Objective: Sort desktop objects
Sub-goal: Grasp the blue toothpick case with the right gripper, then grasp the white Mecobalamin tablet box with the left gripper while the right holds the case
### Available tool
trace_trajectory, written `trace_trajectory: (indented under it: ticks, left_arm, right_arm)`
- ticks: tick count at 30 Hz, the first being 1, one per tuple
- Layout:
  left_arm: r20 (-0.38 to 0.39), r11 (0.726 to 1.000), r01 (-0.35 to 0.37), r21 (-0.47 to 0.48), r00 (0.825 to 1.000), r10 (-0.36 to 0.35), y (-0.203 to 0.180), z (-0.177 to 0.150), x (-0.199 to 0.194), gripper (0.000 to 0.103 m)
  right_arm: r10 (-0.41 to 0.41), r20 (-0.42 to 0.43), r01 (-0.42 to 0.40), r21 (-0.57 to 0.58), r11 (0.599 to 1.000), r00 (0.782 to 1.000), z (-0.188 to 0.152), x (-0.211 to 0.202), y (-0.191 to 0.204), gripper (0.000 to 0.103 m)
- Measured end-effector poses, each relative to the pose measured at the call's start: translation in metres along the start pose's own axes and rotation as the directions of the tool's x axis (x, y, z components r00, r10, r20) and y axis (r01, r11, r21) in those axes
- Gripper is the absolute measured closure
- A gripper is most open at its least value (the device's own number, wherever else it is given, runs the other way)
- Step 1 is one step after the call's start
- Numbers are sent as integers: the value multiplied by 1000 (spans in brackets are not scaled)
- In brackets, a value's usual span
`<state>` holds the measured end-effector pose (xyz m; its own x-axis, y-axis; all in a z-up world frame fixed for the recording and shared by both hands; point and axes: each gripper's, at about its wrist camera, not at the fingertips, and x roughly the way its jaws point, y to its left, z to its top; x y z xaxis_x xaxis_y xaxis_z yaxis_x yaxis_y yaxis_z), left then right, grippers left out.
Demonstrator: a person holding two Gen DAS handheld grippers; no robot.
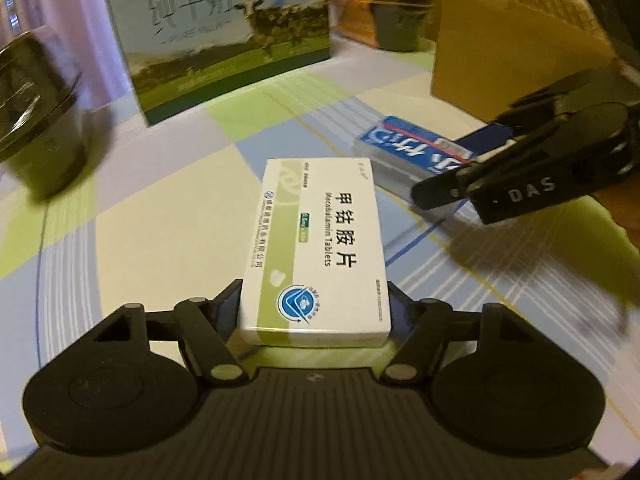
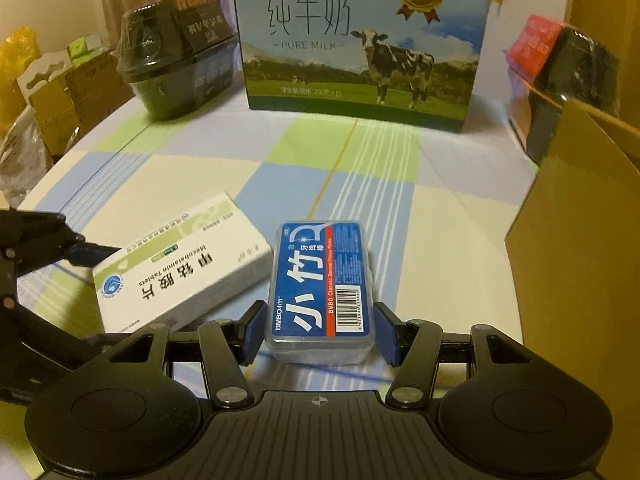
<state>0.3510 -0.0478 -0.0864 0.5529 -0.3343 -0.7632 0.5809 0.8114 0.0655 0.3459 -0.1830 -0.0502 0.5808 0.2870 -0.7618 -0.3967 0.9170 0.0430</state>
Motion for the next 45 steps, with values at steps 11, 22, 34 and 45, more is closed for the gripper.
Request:
trace_trajectory:
  ticks: [11, 22, 34, 45]
  left_arm:
    - [-139, 976, -108, -188, 987, 82, -40, -36, -58, 36]
    - [-108, 958, -153, -241, 986, 130, -99, -90, -124, 36]
    - [-2, 951, -182, -248, 982, 187, -161, -138, -173, 36]
    - [56, 940, -194, -281, 974, 218, -176, -154, -181, 24]
  right_arm:
    - [55, -116, -55, 3, 999, 992, -44, -46, 8, 50]
    - [92, -139, -77, 109, 991, 986, -110, -121, 22, 50]
    - [-5, 38, 2, 67, 998, 999, -209, -184, 41, 26]
    - [-3, 157, -10, 77, 997, 988, -244, -200, 32, 25]
